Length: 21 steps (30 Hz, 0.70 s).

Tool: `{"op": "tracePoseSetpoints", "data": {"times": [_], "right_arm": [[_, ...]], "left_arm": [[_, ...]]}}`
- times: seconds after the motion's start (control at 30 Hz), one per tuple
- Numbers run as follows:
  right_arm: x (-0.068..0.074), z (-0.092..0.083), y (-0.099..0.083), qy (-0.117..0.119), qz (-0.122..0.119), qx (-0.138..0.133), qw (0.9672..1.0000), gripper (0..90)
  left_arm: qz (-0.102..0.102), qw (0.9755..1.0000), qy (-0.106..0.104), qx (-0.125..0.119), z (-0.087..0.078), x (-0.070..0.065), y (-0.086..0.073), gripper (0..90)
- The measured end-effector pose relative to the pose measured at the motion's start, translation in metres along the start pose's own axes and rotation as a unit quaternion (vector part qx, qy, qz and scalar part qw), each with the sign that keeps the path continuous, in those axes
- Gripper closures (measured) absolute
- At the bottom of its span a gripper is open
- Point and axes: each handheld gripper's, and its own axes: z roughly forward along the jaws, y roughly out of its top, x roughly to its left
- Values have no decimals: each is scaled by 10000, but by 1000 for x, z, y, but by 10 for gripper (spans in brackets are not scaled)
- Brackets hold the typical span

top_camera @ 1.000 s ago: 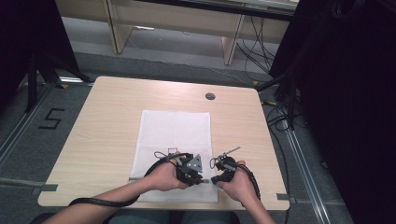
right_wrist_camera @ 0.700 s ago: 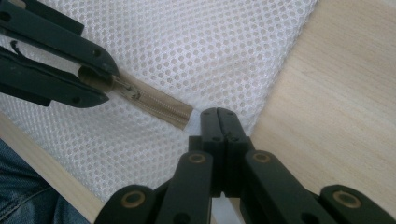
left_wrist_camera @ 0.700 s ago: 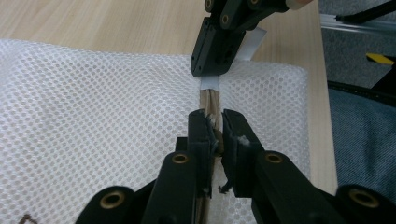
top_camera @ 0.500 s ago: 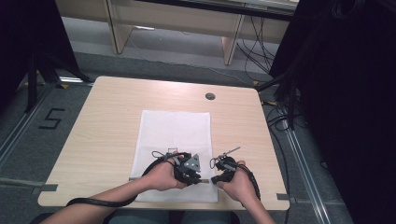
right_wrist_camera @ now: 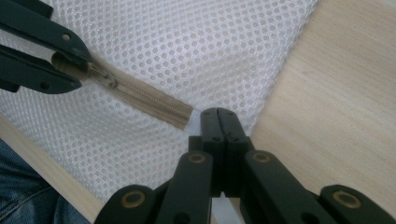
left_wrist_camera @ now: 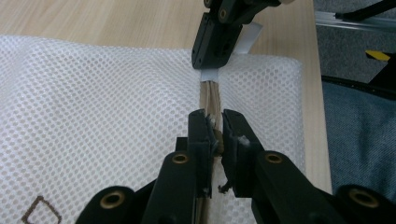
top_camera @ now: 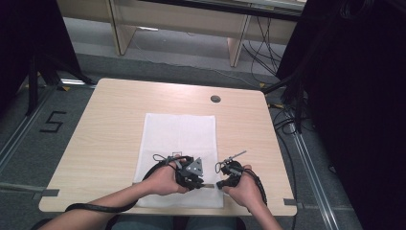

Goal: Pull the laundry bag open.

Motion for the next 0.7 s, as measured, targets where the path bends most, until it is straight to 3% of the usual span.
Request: {"op": "tracePoseSetpoints", "data": {"times": [0.47, 0.6, 0.7], "right_arm": [[0, 0, 0, 32, 0, -15, 10000, 900], [-1, 0, 0, 42, -13, -10, 10000, 900], [-1, 0, 0, 38, 8, -6, 10000, 900]], "left_arm": [[54, 10000, 14, 28, -8, 2, -5, 818], [-20, 10000, -6, -12, -9, 1, -6, 818], [52, 10000, 11, -18, -10, 2, -7, 818]]}}
